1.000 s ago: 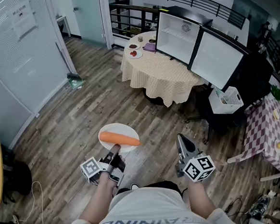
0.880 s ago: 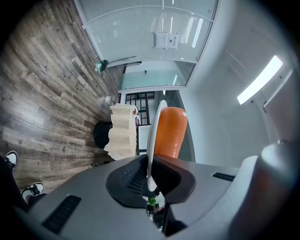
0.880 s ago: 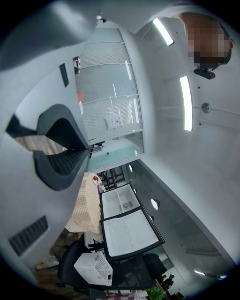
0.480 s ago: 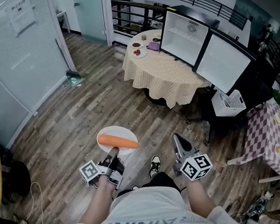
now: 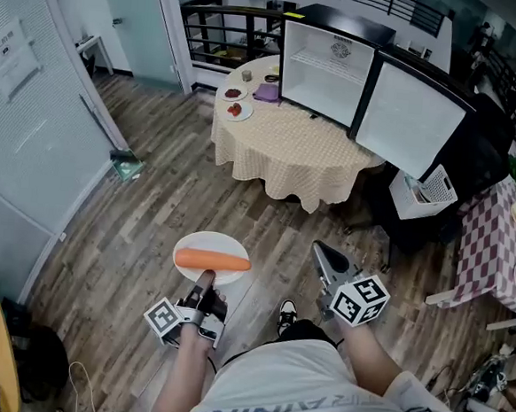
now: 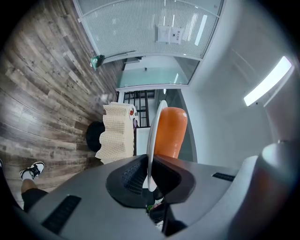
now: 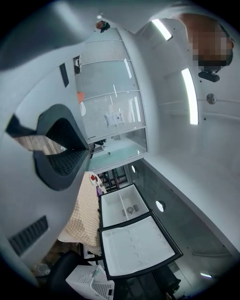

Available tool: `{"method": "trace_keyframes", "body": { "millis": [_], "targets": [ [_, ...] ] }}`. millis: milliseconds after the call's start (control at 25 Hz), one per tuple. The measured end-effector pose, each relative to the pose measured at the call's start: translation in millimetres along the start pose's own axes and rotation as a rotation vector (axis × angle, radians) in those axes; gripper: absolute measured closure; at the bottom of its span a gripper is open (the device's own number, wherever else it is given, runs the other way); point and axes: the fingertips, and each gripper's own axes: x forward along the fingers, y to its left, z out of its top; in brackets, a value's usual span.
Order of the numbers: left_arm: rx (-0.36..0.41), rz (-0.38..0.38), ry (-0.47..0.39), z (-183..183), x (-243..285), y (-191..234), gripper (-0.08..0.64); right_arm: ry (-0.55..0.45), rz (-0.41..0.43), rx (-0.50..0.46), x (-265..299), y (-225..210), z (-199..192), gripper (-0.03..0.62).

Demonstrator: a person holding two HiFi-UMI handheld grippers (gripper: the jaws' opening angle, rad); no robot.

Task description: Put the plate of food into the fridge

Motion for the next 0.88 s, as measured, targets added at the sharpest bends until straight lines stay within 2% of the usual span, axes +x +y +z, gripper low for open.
{"method": "trace_keyframes", "body": {
  "millis": [360,520,680,880],
  "targets": [
    [0.002,0.007,0.029,-2,124,-7,0.531,-0.013,-0.015,0.013,48,-99,40,0.569],
    [0.01,-0.014,0.04,-8,175,-15,0.531,-0.016,-0.027,0.018,60,-146,53,0.569],
    [0.016,-0.007,0.05,-11,207,-16,0.531,-0.022,-0.04,0.025,68,-180,59,0.569],
    [0.014,0.02,0.06,-7,230,-8,0.531,-0.017,-0.057,0.06,73,-201,51,0.569]
  ]
}}
